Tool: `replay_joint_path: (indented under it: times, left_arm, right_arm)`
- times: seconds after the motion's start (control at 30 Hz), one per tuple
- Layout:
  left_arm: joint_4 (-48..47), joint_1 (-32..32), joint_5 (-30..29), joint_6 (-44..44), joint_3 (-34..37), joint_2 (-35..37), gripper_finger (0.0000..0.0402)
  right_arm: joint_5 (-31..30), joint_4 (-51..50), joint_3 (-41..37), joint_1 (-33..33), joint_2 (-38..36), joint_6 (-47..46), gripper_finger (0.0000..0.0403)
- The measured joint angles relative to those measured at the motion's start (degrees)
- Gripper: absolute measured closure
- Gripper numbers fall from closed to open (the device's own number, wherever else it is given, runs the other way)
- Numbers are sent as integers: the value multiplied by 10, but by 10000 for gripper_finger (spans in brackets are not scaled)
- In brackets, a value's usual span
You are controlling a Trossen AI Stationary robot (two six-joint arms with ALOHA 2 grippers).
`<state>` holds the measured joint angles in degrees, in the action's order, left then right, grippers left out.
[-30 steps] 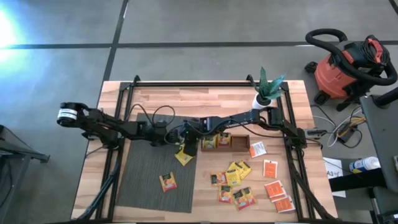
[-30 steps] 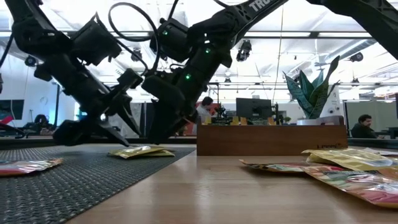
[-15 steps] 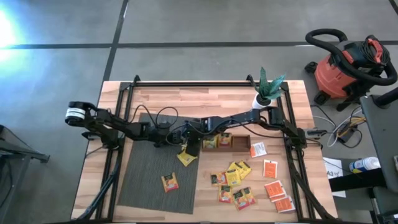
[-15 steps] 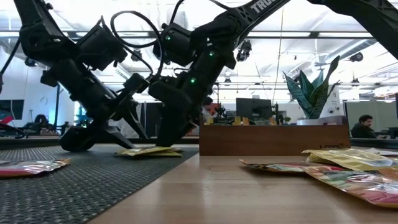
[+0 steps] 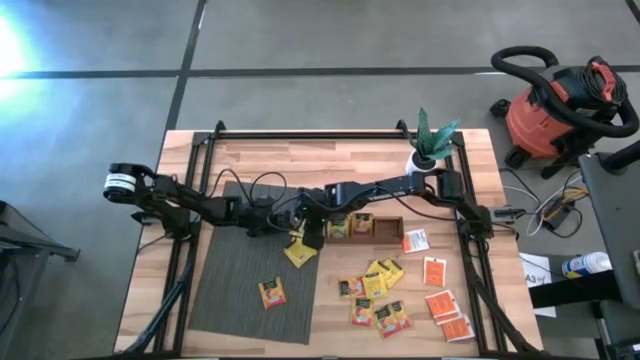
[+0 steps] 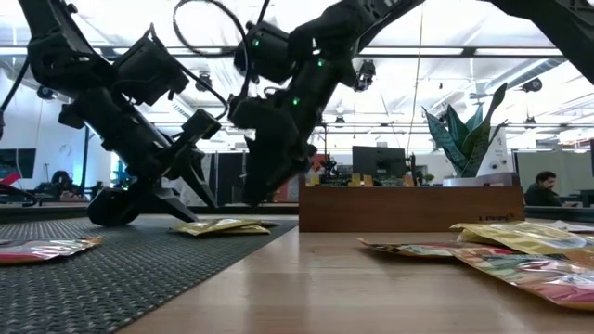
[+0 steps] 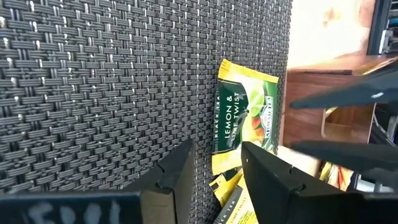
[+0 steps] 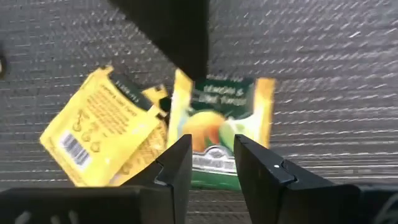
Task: Pick & Place Tea
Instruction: Put the yellow tea bag into the middle section of the wooden organizer
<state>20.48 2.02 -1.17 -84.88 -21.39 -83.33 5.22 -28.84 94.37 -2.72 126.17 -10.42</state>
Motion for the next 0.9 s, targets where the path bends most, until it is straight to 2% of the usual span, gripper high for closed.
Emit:
replay_joint_path:
  times: [0.2,0.53,0.9]
  left_arm:
    - [6,0,-5,-6,-6,-8,266]
    - [10,0,-15,-8,-34,-52,266]
    - [21,0,-18,-4,-28,-34,266]
  right_arm:
    - [9,-5,1,-1,26,-5,284]
    - [11,-3,-1,-1,28,-4,284]
    - [3,17,-4,-1,25,-6,284]
